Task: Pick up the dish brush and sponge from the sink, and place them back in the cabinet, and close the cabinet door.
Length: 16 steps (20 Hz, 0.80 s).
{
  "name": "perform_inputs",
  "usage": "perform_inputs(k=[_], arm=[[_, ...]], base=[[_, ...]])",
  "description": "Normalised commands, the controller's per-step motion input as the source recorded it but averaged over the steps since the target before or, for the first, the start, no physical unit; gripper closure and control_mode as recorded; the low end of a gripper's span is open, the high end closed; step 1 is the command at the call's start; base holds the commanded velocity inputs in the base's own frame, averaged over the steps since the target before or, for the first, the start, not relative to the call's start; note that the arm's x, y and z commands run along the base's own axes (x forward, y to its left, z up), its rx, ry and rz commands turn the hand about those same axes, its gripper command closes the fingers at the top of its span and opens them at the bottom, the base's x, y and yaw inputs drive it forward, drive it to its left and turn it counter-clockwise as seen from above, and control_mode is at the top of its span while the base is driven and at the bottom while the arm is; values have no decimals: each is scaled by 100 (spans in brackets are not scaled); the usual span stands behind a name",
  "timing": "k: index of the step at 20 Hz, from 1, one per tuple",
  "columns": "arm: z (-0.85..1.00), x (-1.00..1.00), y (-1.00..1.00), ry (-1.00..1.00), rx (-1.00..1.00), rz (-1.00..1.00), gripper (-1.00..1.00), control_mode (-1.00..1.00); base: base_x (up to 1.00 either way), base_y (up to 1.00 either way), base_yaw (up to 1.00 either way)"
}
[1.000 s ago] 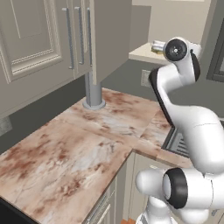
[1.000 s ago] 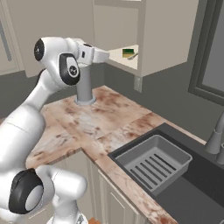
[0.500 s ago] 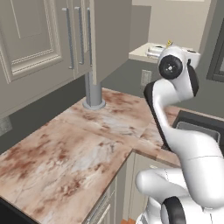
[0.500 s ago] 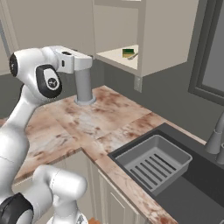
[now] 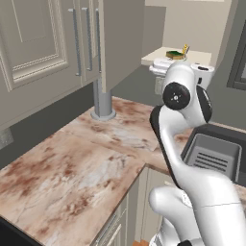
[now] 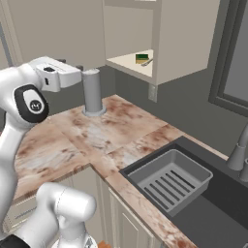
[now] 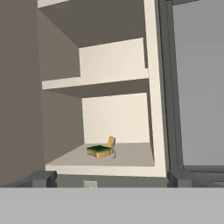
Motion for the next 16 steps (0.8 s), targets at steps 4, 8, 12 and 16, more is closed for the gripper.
perform_inputs(k=[4, 8, 12, 16], arm=[[0, -36, 40, -6, -3, 1, -100, -100], [0, -36, 41, -5, -2, 0, -100, -100], [0, -31, 41, -4, -1, 0, -100, -100], [0, -33, 39, -5, -1, 0, -100, -100]], base=[[0, 0, 0], [0, 0, 0], [0, 0, 0], [0, 0, 0]])
